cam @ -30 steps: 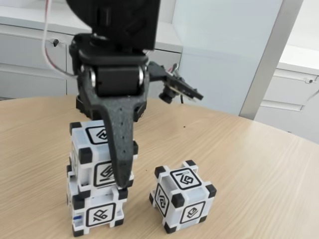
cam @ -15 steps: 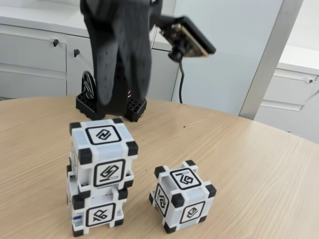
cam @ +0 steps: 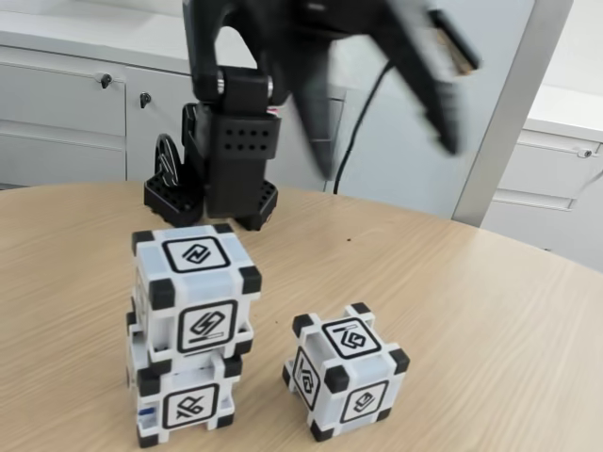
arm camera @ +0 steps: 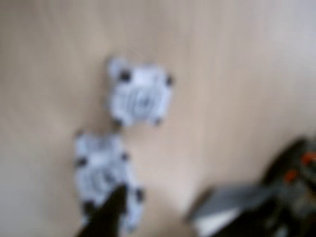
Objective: Stack cubes from left to right.
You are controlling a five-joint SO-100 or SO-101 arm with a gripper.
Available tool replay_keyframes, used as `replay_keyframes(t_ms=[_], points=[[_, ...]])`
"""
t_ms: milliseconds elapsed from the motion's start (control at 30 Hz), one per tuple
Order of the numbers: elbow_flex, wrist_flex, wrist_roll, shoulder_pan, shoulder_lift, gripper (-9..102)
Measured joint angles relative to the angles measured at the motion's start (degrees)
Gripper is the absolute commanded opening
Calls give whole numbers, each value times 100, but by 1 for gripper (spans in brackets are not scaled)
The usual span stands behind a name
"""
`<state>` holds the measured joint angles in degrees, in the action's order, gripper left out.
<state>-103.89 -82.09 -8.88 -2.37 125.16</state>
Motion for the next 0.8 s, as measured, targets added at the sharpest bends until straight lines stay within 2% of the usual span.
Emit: replay_keyframes(t_ms=[167, 300, 500, 800], points=[[0, 79, 1002, 773, -272, 37], [0, 369, 1503, 949, -888, 37], [0, 527, 1696, 958, -1969, 36], [0, 738, 1679, 817, -2707, 36]])
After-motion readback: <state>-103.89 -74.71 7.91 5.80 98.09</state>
